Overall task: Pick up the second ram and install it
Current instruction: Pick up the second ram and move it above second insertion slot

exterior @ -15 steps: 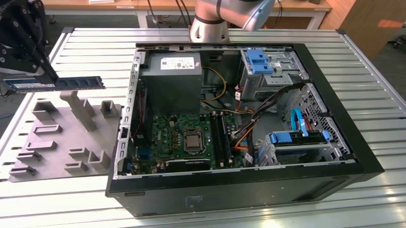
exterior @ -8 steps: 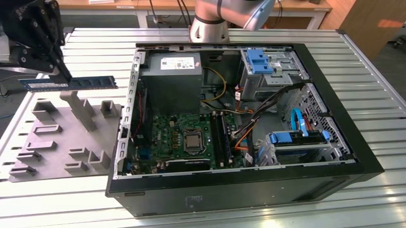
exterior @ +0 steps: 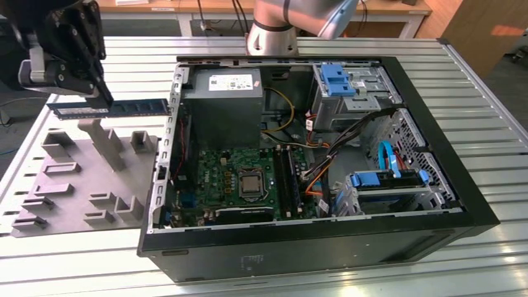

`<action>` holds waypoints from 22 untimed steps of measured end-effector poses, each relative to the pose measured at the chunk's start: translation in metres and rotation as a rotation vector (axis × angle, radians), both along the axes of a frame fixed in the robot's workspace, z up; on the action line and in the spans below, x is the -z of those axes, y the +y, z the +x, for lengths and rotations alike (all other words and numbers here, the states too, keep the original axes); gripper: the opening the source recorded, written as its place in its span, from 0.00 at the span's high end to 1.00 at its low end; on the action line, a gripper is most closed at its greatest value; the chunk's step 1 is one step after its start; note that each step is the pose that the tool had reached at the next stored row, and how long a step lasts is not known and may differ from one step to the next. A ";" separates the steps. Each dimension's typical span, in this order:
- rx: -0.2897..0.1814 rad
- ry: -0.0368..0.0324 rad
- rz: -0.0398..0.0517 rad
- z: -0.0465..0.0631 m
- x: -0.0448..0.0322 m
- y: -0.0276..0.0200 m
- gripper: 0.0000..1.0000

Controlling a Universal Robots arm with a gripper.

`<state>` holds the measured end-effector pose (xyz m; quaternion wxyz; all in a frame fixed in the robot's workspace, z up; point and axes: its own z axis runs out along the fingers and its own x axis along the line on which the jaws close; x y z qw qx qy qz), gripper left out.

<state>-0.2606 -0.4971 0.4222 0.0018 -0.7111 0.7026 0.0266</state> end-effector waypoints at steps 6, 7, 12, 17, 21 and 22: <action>0.000 0.0003 0.0000 0.017 0.0003 0.0000 0.89; 0.000 0.0004 0.0000 0.020 0.0003 0.0000 0.89; 0.000 0.0006 0.0000 0.034 0.0006 0.0000 0.89; 0.000 0.0009 -0.0001 0.050 0.0010 0.0000 0.89; 0.000 0.0012 0.0000 0.063 0.0014 0.0000 0.89; 0.000 0.0013 0.0000 0.067 0.0014 0.0000 0.89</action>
